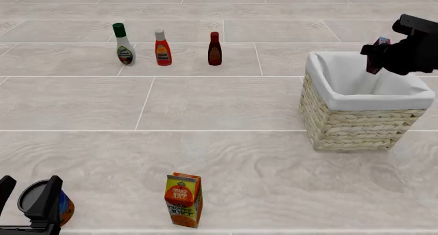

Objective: Pick the chocolate pudding and place it in the basket.

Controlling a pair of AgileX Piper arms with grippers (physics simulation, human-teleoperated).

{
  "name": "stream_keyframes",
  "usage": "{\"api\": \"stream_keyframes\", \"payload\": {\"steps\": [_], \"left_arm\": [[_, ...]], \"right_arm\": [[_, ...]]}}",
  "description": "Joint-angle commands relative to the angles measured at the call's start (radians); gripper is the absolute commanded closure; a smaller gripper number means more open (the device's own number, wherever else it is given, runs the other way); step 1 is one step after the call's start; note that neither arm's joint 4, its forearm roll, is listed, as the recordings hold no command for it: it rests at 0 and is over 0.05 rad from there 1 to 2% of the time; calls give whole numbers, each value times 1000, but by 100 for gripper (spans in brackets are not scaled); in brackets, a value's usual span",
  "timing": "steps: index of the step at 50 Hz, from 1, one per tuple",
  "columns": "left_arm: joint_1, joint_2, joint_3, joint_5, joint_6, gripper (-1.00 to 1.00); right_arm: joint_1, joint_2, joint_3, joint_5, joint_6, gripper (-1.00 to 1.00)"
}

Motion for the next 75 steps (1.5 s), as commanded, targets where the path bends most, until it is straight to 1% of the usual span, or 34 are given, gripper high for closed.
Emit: {"api": "stream_keyframes", "payload": {"steps": [1, 18, 33, 54, 69, 70, 75], "left_arm": [[0, 0, 0, 0, 0, -100], [0, 0, 0, 0, 0, -100], [0, 0, 0, 0, 0, -100], [0, 0, 0, 0, 0, -100], [0, 0, 0, 0, 0, -100], [0, 0, 0, 0, 0, -100], [0, 0, 0, 0, 0, -100]], "right_arm": [[-5, 22, 8, -2, 20, 100], [-11, 42, 11, 11, 35, 100], [-5, 66, 13, 24, 63, 100], [-16, 79, 23, 18, 63, 100], [22, 83, 17, 16, 91, 100], [21, 80, 18, 14, 88, -100], [23, 81, 14, 16, 89, -100]]}}
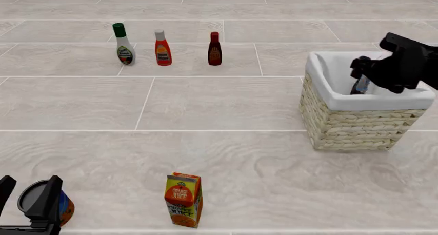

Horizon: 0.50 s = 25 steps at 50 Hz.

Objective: Pick the chocolate pudding and place it in the basket.

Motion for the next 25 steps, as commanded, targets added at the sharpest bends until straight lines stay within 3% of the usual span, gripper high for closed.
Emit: {"api": "stream_keyframes", "payload": {"steps": [1, 25], "left_arm": [[0, 0, 0, 0, 0, -100], [0, 0, 0, 0, 0, -100]], "right_arm": [[12, 1, -6, 0, 14, -100], [15, -1, -6, -4, 26, -100]]}}
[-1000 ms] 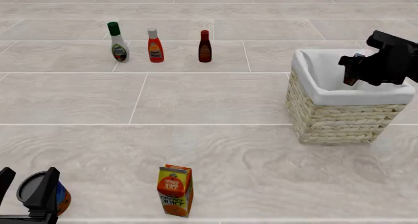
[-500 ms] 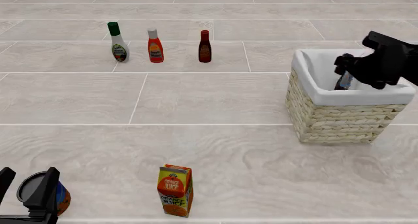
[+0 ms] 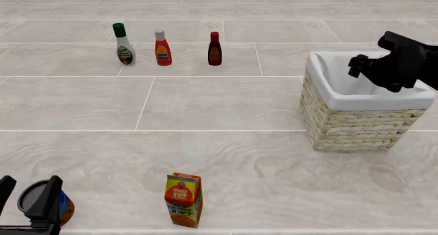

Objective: Pick the chocolate pudding and place it in the basket.

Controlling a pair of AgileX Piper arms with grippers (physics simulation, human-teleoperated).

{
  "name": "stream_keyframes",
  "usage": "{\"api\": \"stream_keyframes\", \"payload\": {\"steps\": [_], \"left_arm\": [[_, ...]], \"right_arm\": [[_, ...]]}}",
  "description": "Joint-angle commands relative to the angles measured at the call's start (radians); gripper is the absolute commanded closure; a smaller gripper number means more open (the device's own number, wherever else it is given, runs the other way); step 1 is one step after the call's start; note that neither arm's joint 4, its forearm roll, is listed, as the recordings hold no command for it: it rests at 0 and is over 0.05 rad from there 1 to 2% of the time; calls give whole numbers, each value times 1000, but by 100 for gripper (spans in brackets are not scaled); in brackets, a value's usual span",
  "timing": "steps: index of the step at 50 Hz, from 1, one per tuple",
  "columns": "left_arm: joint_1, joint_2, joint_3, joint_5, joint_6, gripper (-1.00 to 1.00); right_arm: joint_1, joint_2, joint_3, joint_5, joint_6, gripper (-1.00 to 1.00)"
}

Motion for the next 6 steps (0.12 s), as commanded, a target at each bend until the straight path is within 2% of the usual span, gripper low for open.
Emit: {"api": "stream_keyframes", "payload": {"steps": [1, 6], "left_arm": [[0, 0, 0, 0, 0, -100], [0, 0, 0, 0, 0, -100]], "right_arm": [[3, -3, -2, -1, 7, -100], [7, -4, -5, 3, 11, -100]]}}
